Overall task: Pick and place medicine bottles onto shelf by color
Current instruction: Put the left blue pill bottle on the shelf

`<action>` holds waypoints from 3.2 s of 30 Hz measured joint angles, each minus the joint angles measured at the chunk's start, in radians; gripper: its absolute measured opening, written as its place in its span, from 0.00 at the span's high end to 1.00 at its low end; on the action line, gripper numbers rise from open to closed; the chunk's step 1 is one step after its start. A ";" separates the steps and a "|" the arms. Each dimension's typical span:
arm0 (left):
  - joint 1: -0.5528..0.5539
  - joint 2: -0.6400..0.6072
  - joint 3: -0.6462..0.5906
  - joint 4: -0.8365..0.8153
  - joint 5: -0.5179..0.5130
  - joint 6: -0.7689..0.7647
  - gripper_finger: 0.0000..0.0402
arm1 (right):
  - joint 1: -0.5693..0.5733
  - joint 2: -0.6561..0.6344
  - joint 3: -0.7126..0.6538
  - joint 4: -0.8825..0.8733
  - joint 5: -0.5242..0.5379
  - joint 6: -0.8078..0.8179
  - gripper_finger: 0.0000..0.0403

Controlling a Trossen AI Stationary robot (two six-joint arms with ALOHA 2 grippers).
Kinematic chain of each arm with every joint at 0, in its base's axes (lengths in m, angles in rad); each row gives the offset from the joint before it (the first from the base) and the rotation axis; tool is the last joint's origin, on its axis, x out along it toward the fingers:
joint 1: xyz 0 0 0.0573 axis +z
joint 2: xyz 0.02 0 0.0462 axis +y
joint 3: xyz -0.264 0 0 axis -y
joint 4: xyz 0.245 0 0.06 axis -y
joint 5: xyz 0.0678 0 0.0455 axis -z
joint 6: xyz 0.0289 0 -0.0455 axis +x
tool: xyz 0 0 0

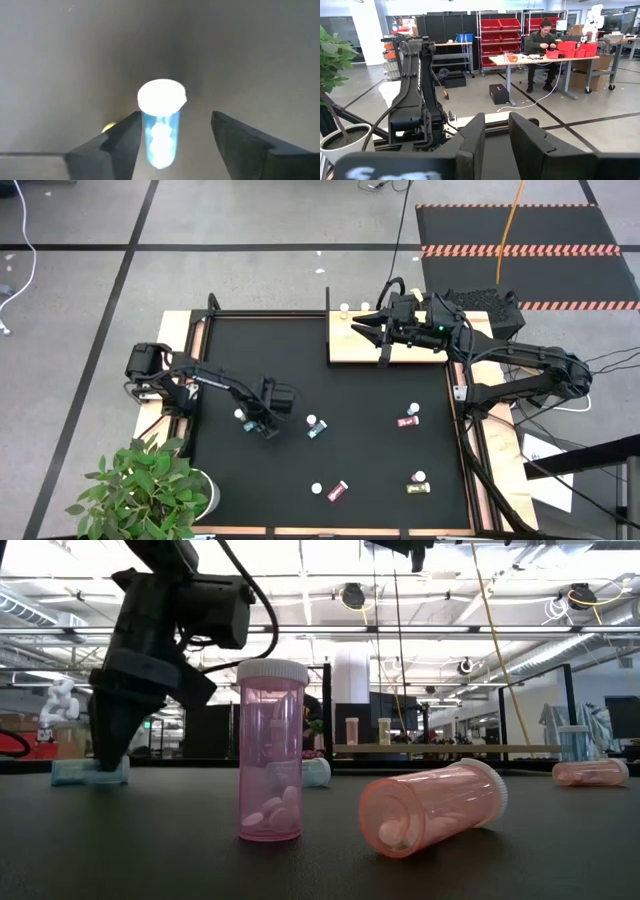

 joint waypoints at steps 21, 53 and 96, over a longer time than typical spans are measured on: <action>0.016 0.000 -0.023 0.114 0.024 -0.080 0.73 | -0.019 -0.039 -0.001 -0.016 0.034 -0.068 0.80; 0.086 0.000 0.640 0.204 -0.160 0.744 0.72 | -0.011 -0.037 -0.001 -0.300 -0.437 -0.028 0.45; 0.164 0.000 0.647 0.507 -0.115 0.756 0.72 | 0.081 0.040 -0.001 -0.236 -0.184 -0.053 0.47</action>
